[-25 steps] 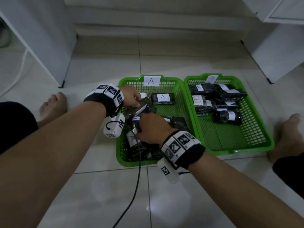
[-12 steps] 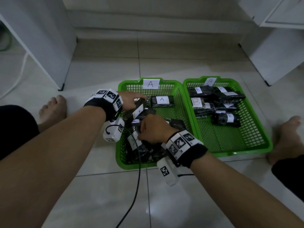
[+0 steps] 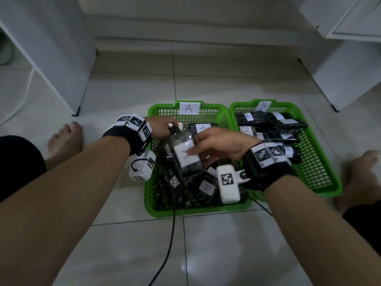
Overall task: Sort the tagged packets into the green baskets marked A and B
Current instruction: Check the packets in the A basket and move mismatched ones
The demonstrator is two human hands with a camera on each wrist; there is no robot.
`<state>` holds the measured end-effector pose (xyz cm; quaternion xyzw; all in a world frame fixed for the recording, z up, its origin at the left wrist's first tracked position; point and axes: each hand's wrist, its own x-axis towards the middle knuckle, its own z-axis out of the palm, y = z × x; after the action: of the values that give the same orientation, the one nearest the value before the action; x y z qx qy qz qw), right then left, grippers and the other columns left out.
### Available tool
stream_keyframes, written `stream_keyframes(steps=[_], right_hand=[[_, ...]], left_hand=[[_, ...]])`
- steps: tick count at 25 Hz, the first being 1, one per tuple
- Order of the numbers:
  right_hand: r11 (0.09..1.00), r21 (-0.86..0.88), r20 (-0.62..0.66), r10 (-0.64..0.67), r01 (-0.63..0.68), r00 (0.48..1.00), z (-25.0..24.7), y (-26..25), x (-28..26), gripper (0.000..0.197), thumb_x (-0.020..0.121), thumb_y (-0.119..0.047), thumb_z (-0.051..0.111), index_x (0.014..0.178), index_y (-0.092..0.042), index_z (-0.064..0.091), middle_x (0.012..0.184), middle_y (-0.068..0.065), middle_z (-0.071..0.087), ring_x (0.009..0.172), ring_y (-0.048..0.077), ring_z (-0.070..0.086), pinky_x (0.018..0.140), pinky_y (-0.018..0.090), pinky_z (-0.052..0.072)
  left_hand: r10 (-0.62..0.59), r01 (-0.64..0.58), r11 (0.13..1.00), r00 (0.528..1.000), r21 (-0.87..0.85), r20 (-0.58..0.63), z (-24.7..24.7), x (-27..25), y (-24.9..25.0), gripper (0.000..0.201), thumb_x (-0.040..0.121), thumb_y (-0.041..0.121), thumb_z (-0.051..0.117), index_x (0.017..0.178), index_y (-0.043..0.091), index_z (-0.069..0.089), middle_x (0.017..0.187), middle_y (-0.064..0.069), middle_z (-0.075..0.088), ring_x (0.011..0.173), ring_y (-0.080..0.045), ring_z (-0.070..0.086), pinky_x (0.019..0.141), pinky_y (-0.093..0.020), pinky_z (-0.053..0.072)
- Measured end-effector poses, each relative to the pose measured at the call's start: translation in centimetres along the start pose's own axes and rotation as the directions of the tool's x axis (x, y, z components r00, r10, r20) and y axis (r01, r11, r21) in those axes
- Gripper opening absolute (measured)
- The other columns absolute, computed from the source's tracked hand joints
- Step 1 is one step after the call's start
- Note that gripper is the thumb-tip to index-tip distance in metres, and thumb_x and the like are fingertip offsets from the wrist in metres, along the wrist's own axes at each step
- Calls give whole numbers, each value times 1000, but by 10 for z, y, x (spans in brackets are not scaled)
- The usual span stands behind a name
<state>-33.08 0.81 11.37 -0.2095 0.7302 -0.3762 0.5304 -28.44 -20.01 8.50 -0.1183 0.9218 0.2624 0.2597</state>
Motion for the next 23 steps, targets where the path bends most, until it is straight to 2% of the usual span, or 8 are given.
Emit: stream_keyframes(steps=[2, 4, 7, 9, 13, 18, 21, 23], right_hand=[[996, 84, -72, 11, -5, 997, -26, 1, -7, 27, 90, -8, 70, 117, -5, 66, 102, 12, 77, 81, 22, 75, 71, 37, 62], [997, 75, -212, 28, -12, 977, -49, 6, -10, 26, 91, -9, 70, 116, -9, 68, 104, 11, 77, 88, 24, 75, 70, 37, 62], [999, -32, -516, 6, -27, 856, -74, 24, 4, 29, 89, -12, 74, 117, -16, 70, 107, 9, 76, 96, 26, 74, 88, 45, 61], [997, -72, -614, -26, -23, 789, -79, 34, 14, 35, 86, -17, 76, 121, -17, 71, 111, 4, 75, 101, 22, 71, 99, 44, 55], [1000, -22, -630, -6, -10, 776, -87, 50, 20, 42, 90, -22, 74, 130, -15, 65, 126, -4, 65, 117, 18, 61, 109, 37, 45], [1000, -9, -624, -11, 7, 782, -93, 60, 29, 40, 89, -25, 73, 127, -15, 67, 125, -1, 69, 115, 17, 64, 108, 38, 46], [999, 11, -605, -20, 34, 796, -93, 60, 31, 23, 92, -20, 69, 115, -16, 72, 115, 0, 74, 108, 17, 67, 101, 34, 48], [997, 58, -604, -4, 49, 797, -93, 61, 31, 20, 95, -17, 67, 114, -16, 72, 112, -1, 74, 107, 15, 67, 93, 29, 48]], left_hand=[[15, -15, 1000, 999, -12, -47, 1, -2, 4, 26, 95, 19, 57, 119, 31, 58, 135, -2, 58, 114, -21, 56, 87, -30, 44], [63, -56, 996, 991, 64, -120, 4, -2, 16, 27, 93, 17, 56, 118, 27, 62, 134, -1, 58, 118, -22, 55, 87, -27, 41], [166, -145, 975, 980, 168, -114, 15, 4, 40, 39, 94, 15, 51, 131, 22, 60, 140, -4, 54, 126, -25, 52, 99, -29, 41], [189, -179, 964, 982, 196, -31, 24, 7, 55, 42, 98, 21, 49, 139, 23, 54, 147, -4, 49, 132, -24, 47, 105, -29, 38], [189, -229, 952, 962, 202, 197, 44, 14, 76, 52, 102, 37, 46, 152, 24, 37, 157, -3, 36, 141, -25, 38, 113, -33, 30], [265, -259, 964, 932, -59, 248, 59, 21, 73, 32, 96, 22, 59, 126, 22, 68, 128, 4, 66, 117, -16, 59, 106, -34, 45], [250, -258, 966, 950, 23, 187, 61, 22, 79, 54, 96, 33, 59, 148, 25, 45, 151, 1, 45, 138, -21, 42, 115, -35, 35], [220, -251, 964, 941, 93, 258, 63, 20, 85, 59, 98, 34, 54, 153, 27, 34, 160, 0, 32, 144, -23, 33, 118, -36, 28]])
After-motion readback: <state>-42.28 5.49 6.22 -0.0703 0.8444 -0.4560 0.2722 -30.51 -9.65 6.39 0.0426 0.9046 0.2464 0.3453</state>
